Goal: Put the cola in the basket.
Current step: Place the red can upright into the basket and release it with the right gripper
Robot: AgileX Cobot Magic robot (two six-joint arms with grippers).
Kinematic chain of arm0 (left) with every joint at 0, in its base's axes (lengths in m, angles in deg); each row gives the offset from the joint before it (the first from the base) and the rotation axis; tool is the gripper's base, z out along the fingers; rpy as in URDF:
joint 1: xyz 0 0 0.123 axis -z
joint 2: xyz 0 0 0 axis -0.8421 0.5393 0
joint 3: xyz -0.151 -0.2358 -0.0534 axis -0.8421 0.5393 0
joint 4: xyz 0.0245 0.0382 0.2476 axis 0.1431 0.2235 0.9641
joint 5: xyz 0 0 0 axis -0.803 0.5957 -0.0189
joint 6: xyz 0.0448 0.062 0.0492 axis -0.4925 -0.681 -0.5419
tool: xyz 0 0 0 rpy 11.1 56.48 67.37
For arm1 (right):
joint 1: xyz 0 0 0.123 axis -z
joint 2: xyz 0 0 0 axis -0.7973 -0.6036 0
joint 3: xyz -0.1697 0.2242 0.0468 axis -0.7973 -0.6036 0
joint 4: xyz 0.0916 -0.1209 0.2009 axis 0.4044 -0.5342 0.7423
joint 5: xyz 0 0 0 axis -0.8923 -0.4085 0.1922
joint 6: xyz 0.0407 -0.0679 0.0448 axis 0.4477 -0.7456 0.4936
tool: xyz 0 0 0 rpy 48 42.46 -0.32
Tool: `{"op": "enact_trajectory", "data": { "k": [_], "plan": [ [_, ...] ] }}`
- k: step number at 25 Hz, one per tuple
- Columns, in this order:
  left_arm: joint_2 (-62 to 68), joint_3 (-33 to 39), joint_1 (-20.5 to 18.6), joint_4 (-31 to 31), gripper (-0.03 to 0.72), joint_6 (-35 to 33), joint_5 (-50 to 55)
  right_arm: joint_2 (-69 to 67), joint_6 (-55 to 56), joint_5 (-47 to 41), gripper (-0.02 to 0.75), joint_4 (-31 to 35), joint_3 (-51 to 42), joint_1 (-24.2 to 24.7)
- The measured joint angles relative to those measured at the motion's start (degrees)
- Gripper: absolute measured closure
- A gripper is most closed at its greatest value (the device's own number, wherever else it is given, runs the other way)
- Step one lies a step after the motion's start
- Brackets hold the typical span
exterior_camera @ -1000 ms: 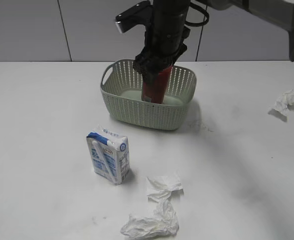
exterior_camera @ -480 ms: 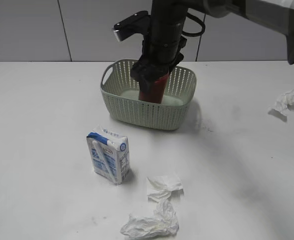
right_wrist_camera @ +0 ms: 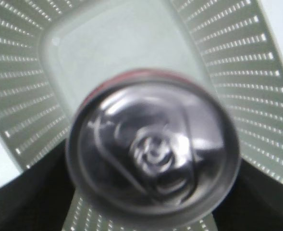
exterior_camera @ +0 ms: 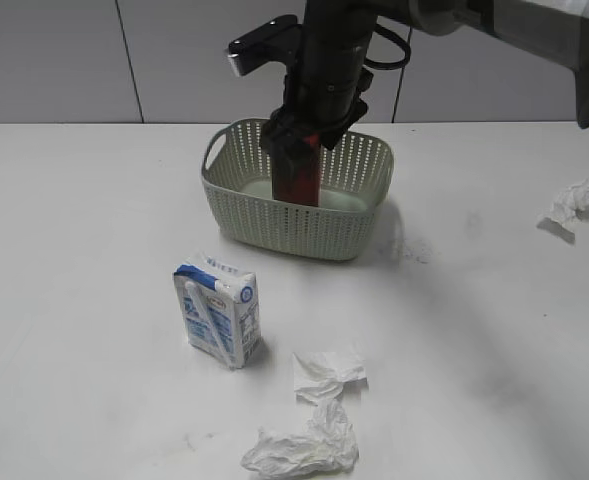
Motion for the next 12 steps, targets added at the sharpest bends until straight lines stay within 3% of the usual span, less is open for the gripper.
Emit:
{"op": "enact_trajectory", "data": {
  "k": [12],
  "plan": [
    [0.0,0.0,0.0,0.0,0.461,0.0,0.0,7.07,1.97,4.38,0.154,0.05,0.55,0.34]
  ]
}}
